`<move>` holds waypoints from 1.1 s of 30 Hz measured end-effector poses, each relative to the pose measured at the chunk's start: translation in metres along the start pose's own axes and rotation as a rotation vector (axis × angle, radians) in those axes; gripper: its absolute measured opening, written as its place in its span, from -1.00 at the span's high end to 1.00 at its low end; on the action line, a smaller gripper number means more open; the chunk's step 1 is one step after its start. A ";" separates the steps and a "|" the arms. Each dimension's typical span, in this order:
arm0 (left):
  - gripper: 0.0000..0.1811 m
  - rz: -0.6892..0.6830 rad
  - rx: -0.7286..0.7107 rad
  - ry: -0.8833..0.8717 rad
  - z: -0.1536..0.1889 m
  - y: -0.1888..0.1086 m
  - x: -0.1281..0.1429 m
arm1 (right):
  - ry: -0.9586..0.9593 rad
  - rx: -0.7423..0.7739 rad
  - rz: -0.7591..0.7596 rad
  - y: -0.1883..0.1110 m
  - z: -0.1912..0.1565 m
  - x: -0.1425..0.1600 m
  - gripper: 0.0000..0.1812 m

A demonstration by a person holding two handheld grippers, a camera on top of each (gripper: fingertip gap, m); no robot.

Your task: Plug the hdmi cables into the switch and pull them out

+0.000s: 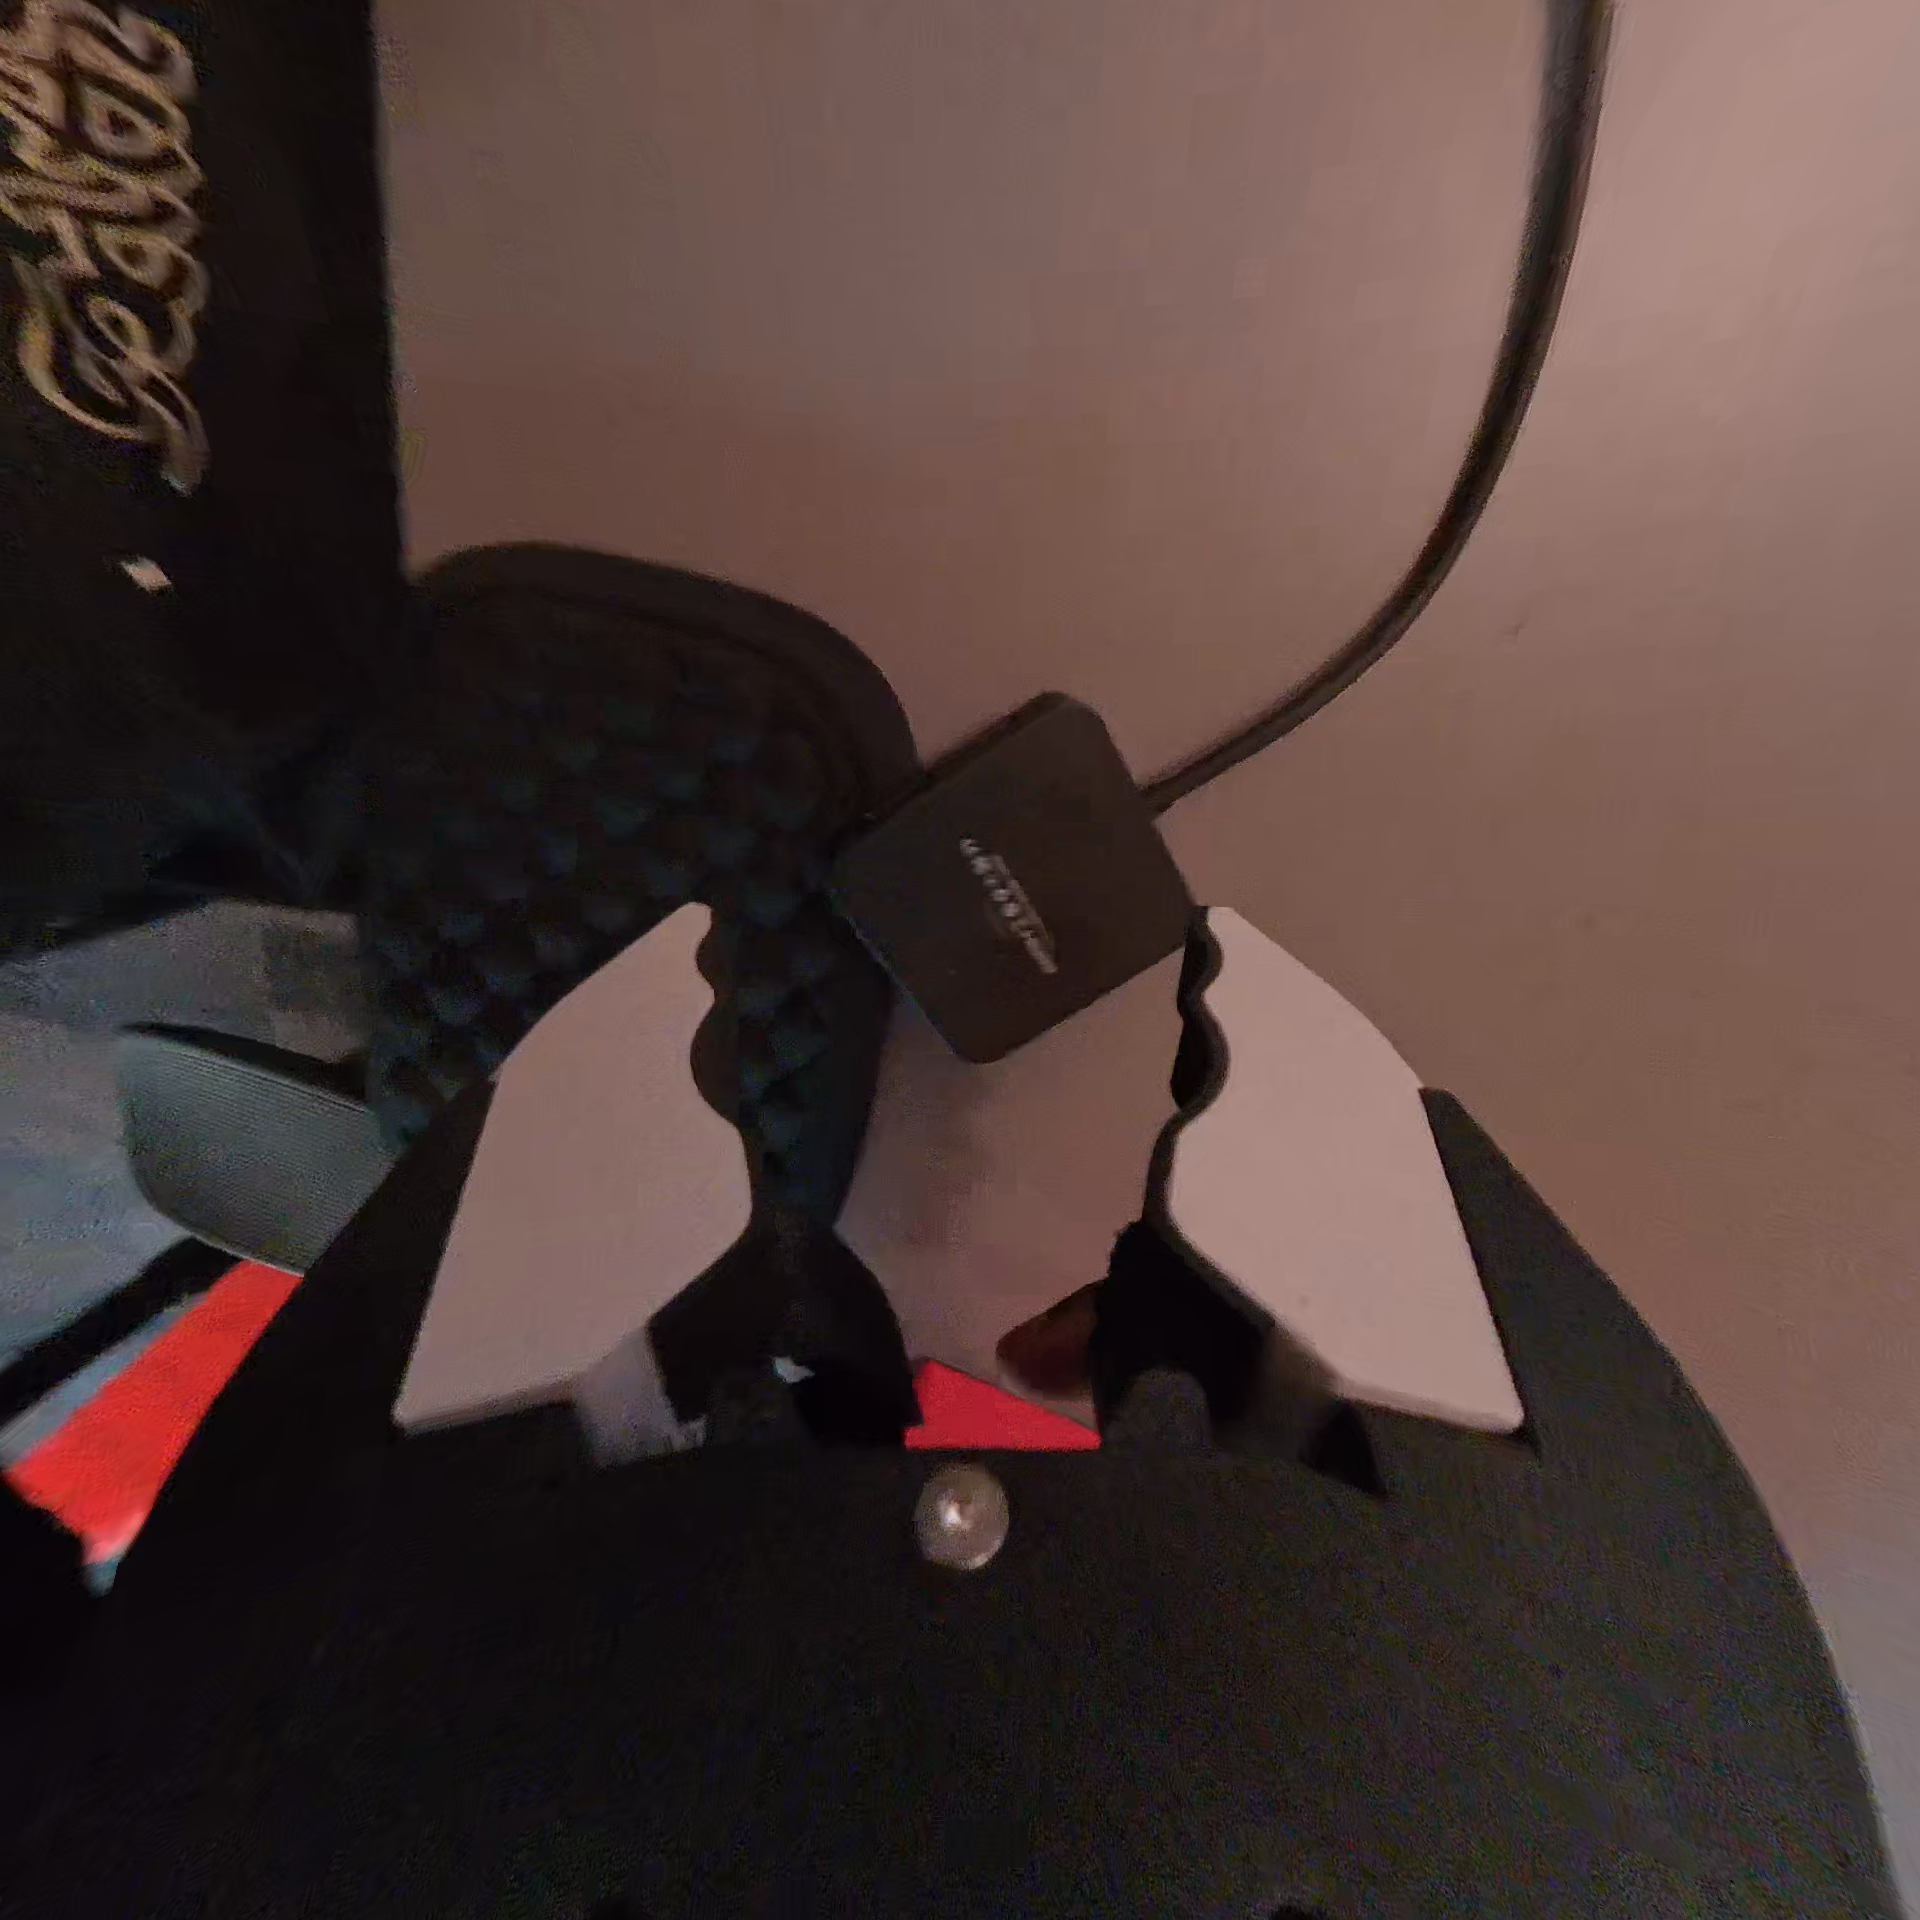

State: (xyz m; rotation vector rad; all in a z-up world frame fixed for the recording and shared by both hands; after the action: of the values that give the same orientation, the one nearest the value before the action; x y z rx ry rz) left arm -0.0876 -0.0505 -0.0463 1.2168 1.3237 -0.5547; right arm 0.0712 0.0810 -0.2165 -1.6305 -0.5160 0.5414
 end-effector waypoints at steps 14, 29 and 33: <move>0.78 -0.026 -0.017 0.013 -0.002 -0.001 0.002 | 0.153 -0.097 -0.127 0.021 -0.006 0.002 0.16; 0.78 -0.072 -0.027 0.030 -0.002 0.007 0.013 | 0.215 0.187 -0.021 0.010 -0.057 -0.009 -0.01; 0.77 -0.080 -0.029 0.033 -0.004 0.007 0.013 | 0.313 0.057 -0.040 0.031 -0.058 -0.006 0.04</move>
State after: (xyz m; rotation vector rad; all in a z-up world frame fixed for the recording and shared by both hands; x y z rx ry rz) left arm -0.0802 -0.0405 -0.0556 1.1576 1.4090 -0.5721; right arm 0.1029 0.0284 -0.2403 -1.6095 -0.2968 0.2607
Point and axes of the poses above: each gripper's, where its closed fingertips meet, y out along the fingers, x out of its underside, z = x × y across the jaws, the point moved 2 cm from there along -y, back along the fingers, and after that the axes turned 9 degrees about -z, right-handed, at the moved point
